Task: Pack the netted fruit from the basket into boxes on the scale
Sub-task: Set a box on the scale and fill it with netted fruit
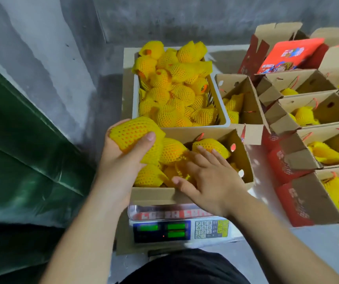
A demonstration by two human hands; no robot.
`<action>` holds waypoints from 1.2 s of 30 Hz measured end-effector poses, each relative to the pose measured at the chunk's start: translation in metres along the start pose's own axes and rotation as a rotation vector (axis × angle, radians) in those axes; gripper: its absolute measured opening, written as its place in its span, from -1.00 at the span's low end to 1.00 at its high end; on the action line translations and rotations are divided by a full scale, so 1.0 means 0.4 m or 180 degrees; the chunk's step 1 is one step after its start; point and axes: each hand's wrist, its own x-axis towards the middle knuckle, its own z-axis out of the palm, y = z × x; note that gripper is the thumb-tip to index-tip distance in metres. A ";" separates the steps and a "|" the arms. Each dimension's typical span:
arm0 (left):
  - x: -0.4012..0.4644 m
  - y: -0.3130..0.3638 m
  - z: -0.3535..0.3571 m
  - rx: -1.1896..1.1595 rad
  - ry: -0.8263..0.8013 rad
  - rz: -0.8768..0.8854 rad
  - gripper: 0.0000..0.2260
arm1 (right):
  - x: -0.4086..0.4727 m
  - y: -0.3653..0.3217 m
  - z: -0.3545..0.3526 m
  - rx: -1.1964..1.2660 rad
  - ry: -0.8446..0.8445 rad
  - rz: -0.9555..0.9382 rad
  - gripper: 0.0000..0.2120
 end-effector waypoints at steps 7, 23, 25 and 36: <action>-0.081 -0.029 -0.017 0.0037 -0.0253 -0.0035 -0.36 | 0.002 -0.003 -0.008 0.0017 -0.0208 0.0002 -0.09; -0.348 -0.091 -0.049 -0.0731 0.0188 0.0105 -0.53 | -0.068 -0.086 0.087 0.0251 0.0888 0.0677 -0.26; -0.381 -0.113 -0.045 -0.0751 0.0222 0.0110 -0.56 | -0.091 -0.084 0.081 0.0417 0.0757 0.0658 -0.26; -0.491 -0.110 -0.067 0.0144 0.0143 0.0658 -0.08 | -0.342 -0.240 -0.009 0.3931 0.0368 -0.0836 -0.32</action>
